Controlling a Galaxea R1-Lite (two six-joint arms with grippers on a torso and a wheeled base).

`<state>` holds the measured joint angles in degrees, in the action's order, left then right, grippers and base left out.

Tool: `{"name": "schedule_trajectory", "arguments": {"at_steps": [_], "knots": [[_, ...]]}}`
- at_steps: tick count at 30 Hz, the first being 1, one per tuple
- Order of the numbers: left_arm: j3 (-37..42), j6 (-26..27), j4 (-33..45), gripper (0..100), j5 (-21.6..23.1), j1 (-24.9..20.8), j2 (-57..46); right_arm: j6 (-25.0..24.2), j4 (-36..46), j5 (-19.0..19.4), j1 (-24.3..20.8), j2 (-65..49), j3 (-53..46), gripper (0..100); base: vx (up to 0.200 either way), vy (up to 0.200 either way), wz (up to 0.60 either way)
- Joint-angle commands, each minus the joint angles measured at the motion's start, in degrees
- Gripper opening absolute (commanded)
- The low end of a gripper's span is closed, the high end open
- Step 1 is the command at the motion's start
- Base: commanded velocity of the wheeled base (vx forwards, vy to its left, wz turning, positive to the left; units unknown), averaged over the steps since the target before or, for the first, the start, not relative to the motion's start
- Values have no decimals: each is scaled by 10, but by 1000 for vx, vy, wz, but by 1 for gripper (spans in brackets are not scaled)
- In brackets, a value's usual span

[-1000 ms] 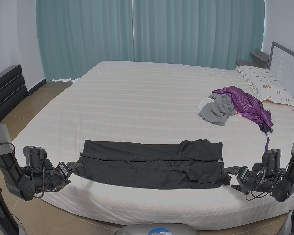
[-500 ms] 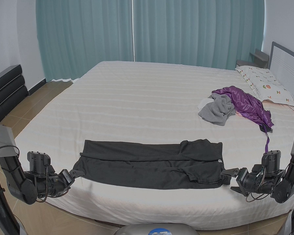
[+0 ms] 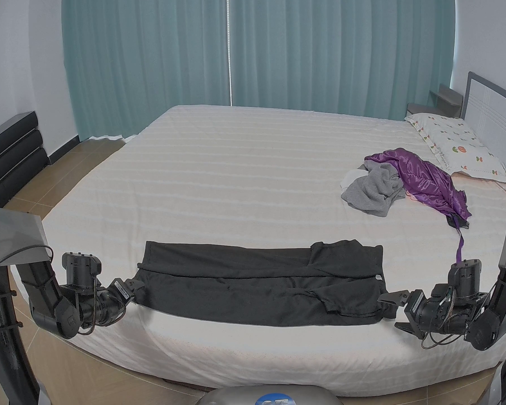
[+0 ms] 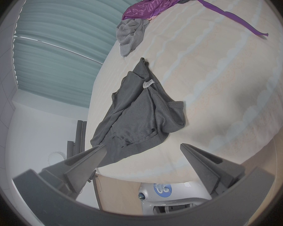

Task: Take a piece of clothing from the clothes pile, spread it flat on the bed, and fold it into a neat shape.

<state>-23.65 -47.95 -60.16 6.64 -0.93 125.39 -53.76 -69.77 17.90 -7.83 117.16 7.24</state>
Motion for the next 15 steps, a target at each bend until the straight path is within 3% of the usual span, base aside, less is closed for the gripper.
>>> {"name": "schedule_trajectory", "arguments": {"at_steps": [1, 15], "knots": [[2, -1, 0, 0, -7, 3, 11, 0, 0, 0, -1, 2, 0, 100, 0, 0, 0], [30, 1, 0, 0, -34, 14, -1, 1, 0, 0, 0, 0, -2, 100, 0, 0, 0]]}}
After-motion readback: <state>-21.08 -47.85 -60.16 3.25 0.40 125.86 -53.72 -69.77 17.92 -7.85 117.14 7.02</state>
